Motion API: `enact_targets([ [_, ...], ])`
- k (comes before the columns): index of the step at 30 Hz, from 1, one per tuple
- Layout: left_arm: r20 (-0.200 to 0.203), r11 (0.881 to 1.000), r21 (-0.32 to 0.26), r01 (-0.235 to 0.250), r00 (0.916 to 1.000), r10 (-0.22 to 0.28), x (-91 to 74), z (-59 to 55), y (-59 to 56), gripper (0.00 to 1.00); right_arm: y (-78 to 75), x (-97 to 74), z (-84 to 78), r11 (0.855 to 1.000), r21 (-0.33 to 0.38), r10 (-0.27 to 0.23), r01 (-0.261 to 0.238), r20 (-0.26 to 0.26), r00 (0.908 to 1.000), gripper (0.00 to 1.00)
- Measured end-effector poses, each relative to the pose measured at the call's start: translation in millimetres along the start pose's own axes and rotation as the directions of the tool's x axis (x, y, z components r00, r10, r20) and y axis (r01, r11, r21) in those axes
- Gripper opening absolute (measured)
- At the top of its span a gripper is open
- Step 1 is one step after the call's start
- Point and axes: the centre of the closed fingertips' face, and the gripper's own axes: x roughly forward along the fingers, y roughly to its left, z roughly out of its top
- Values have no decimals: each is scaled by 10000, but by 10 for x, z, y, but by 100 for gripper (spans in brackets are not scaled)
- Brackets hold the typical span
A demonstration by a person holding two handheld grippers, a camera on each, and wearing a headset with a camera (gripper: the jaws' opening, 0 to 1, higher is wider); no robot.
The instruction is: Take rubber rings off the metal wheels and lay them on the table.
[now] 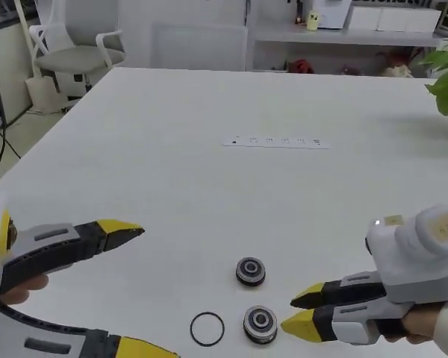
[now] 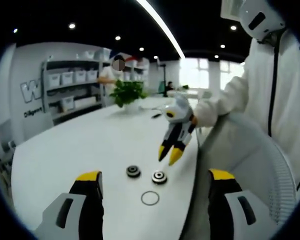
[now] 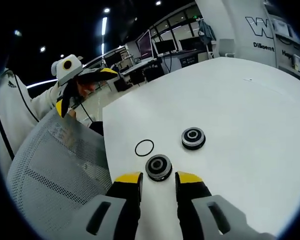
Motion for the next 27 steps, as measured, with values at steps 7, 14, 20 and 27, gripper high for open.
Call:
enact_targets([
  [7, 607, 9987, 233, 457, 9970, -470, 140, 240, -22, 87, 1, 40, -36, 9999, -149, 35, -36, -84, 10000, 25],
  [14, 517, 9928, 537, 1070, 9926, -1097, 344, 228, -85, 87, 3, 80, -89, 9996, -251, 115, -120, -218, 9997, 25],
  [20, 279, 9852, 658, 1581, 9867, -1602, 519, 159, -99, 84, 14, 128, -115, 9989, -438, 155, -170, -330, 9993, 24],
  [27, 179, 9765, 777, 2011, 9790, -2030, 753, 125, -82, 81, 16, 161, -122, 9980, -604, 178, -200, -369, 9992, 24],
])
